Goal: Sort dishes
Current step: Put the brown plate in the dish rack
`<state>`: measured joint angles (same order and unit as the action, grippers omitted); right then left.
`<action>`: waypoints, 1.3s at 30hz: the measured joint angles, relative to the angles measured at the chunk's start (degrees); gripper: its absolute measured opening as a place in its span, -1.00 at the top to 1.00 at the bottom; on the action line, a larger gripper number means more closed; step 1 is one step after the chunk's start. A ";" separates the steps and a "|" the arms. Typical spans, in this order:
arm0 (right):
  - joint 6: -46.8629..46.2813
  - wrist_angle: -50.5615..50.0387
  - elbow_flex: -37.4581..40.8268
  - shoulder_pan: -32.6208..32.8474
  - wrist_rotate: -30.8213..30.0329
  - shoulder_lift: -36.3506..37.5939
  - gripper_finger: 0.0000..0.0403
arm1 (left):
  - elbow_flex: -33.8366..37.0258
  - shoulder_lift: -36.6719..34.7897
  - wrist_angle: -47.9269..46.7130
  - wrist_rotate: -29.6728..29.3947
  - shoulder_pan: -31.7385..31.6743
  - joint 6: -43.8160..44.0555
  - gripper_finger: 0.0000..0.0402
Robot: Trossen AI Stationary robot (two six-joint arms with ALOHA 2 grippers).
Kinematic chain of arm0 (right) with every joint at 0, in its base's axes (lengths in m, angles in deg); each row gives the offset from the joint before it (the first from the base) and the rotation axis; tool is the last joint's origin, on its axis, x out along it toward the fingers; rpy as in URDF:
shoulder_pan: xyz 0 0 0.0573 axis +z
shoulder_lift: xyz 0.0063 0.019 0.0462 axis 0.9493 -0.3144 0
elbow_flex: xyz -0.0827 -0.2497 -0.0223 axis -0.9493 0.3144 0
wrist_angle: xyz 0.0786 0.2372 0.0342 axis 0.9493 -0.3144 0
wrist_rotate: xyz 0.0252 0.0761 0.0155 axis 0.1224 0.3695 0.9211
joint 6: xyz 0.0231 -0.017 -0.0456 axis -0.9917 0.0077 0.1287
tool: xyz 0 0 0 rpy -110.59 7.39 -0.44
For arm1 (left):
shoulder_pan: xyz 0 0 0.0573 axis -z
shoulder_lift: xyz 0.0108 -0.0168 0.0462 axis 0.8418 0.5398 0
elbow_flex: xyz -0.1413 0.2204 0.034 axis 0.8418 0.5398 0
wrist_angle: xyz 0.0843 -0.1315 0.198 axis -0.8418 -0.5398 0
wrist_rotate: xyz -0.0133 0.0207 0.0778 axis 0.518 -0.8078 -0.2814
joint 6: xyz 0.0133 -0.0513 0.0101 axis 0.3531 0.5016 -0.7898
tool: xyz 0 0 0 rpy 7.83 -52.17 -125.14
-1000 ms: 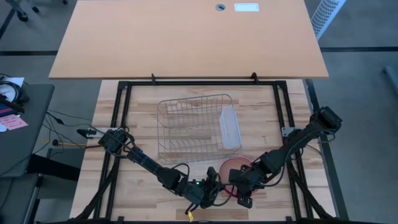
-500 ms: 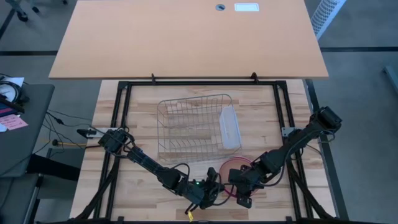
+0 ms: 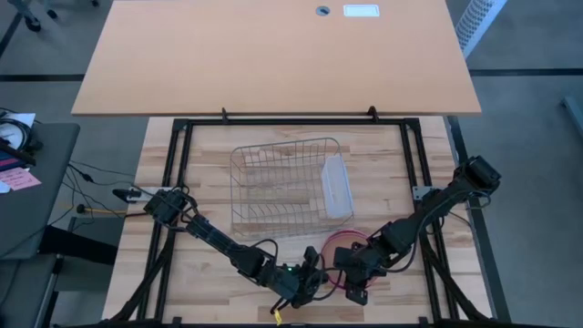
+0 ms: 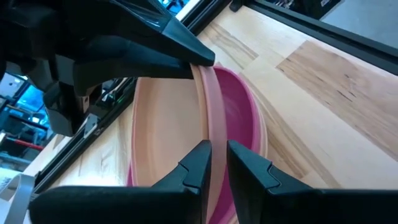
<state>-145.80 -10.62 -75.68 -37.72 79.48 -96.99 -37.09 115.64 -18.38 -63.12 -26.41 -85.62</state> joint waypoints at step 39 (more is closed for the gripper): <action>-5.58 -8.65 -0.24 -0.24 -14.91 -10.03 0.17 | 0.02 -0.09 -13.78 -0.81 -1.04 18.75 0.77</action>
<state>-151.37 -19.26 -75.92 -37.96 64.57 -107.02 -37.06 115.55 -32.15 -63.92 -27.45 -66.87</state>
